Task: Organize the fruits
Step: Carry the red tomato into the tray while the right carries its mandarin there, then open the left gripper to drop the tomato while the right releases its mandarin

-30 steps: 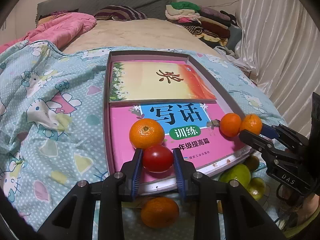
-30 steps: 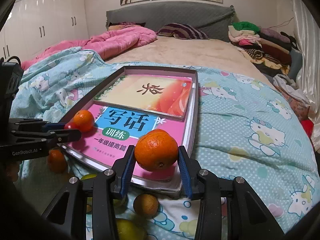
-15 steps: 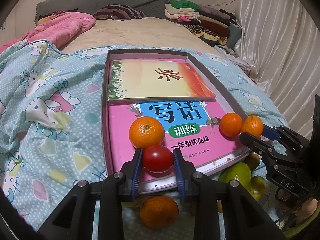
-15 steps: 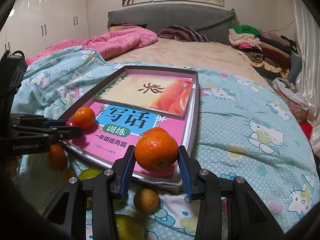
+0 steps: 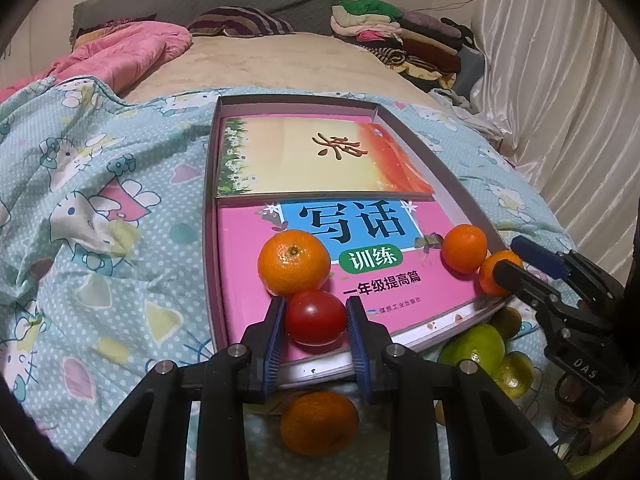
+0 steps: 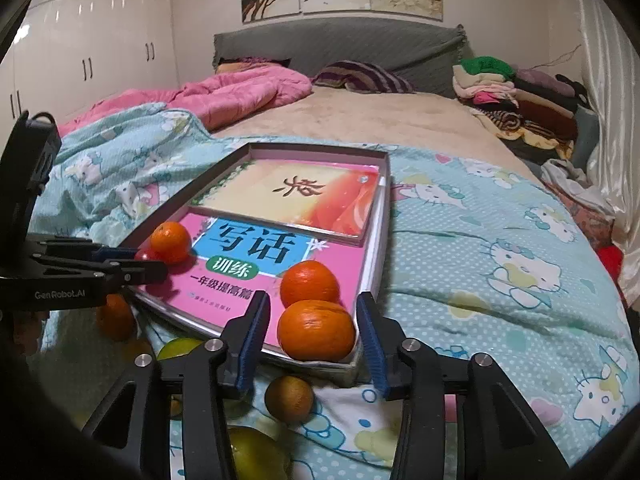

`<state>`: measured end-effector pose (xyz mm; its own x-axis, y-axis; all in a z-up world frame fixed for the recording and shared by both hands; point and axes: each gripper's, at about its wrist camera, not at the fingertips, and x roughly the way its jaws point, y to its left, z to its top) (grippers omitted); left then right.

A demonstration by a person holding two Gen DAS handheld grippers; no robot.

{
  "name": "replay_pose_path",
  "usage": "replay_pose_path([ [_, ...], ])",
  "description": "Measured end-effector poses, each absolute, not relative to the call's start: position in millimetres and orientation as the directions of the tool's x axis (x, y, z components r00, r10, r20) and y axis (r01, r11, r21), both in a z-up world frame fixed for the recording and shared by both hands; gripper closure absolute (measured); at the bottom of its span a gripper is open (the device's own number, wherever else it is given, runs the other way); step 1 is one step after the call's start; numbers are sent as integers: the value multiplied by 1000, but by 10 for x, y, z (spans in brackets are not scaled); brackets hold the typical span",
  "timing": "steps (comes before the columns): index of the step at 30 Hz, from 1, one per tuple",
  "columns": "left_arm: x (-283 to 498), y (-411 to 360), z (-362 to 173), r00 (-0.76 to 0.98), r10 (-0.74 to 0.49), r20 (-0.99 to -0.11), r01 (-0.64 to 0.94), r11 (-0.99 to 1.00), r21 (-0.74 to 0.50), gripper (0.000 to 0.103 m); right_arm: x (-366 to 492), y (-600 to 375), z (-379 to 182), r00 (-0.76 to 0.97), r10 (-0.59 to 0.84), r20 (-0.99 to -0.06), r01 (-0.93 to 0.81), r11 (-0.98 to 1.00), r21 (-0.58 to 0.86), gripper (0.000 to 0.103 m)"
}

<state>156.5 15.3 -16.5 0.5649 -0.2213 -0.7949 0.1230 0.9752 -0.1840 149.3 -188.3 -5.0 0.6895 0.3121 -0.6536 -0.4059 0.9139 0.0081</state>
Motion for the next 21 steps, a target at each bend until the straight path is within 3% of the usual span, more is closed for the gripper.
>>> replay_pose_path([
  [9, 1555, 148, -144, 562, -226, -796, 122, 974, -190, 71, 1474, -1972, -48, 696, 307, -649, -387, 922, 21, 50],
  [13, 1535, 150, -122, 562, -232, -794, 125, 973, -196, 60, 1493, -1981, -58, 696, 303, -651, -379, 925, 24, 46],
  [18, 1511, 187, -56, 570, -241, -786, 120, 970, -211, 58, 1536, -1967, -79, 699, 290, -654, -369, 929, 17, 44],
  [21, 1485, 203, 13, 583, -240, -776, 120, 970, -211, 49, 1549, -1959, -84, 700, 288, -654, -367, 930, 16, 42],
])
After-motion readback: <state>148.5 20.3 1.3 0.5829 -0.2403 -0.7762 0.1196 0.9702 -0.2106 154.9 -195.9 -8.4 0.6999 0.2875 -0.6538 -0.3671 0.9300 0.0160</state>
